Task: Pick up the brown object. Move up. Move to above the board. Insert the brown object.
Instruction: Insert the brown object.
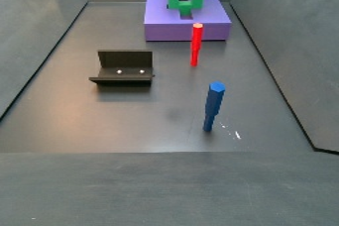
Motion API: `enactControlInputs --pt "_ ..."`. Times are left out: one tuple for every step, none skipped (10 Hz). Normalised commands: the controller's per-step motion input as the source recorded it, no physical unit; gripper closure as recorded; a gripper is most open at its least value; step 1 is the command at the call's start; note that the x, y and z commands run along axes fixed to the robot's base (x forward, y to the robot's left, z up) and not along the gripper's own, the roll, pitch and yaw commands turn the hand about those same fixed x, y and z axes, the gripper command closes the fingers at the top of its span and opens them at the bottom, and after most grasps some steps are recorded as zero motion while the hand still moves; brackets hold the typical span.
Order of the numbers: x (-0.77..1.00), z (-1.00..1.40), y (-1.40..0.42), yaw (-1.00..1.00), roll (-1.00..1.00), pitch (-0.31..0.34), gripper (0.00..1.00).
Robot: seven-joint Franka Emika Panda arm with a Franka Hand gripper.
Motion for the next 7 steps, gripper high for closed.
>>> enactControlInputs --pt "0.00 -0.33 -0.22 -0.97 0.00 0.000 1.00" --pt "0.00 -0.22 -0.34 -0.87 0.05 0.000 1.00" --pt "0.00 -0.29 -0.28 -0.89 0.09 0.000 1.00" --pt "0.00 -0.28 -0.15 -0.97 0.07 0.000 1.00" --pt "0.07 -0.28 -0.08 -0.74 0.00 0.000 1.00" --pt "0.00 -0.32 -0.07 -0.59 0.00 0.000 1.00" --pt "0.00 -0.28 -0.02 -0.38 0.00 0.000 1.00"
